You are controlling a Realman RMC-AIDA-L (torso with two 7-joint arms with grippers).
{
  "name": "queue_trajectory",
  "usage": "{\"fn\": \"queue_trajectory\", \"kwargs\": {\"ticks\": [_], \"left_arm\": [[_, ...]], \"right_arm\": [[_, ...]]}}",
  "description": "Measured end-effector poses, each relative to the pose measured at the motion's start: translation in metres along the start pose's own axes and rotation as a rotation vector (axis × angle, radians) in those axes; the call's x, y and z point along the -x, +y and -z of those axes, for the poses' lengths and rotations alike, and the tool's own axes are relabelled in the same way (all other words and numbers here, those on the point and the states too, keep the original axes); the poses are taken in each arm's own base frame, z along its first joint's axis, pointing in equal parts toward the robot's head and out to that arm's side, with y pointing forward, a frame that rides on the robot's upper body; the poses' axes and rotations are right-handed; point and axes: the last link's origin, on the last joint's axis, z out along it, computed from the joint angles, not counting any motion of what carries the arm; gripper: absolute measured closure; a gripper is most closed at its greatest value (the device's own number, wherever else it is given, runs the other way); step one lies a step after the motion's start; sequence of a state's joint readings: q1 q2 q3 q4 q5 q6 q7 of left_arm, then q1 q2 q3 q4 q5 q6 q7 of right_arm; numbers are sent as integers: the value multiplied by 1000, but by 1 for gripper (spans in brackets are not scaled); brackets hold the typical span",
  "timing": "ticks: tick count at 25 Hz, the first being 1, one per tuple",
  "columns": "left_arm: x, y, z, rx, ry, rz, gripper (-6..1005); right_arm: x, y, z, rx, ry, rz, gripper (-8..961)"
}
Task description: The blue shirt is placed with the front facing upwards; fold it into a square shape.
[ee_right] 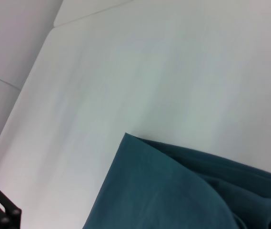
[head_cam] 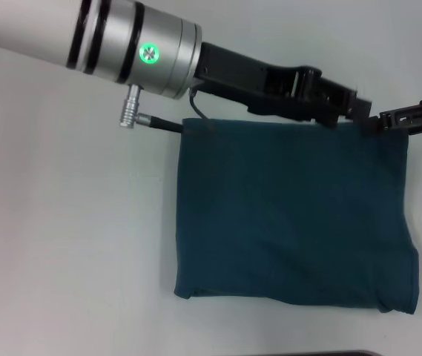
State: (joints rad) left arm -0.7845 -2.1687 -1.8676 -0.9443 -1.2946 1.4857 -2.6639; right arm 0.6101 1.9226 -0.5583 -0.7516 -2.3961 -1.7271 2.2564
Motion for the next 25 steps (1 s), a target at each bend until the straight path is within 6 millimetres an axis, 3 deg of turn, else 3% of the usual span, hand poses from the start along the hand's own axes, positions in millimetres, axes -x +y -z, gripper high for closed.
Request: {"fn": "queue_trajectory", "kwargs": {"ticks": [1,4,9,13,14,18,25], "left_arm": [[-1,1,3,11,13,-4,702],[-3,-1,16,26,64,3,469],[6,-14,51,15,97,37,441],[28,-34,90,-4,159,103,419],[39,-41,109,-2,217,120,413],[55,-45,133,5,301,110,412],[76,-45,157,24,360,94,412]], "right_arm": [[0,0,0,0,0,0,114],[1,0,0,-1,-1,2,116],[3,0,3,-7,2,3,121],[2,-6,17,-47,7,-17,125],[1,-8,21,-56,6,-26,126],[-2,-13,31,-74,-1,-61,129],[-15,-15,9,-84,45,-76,136]]}}
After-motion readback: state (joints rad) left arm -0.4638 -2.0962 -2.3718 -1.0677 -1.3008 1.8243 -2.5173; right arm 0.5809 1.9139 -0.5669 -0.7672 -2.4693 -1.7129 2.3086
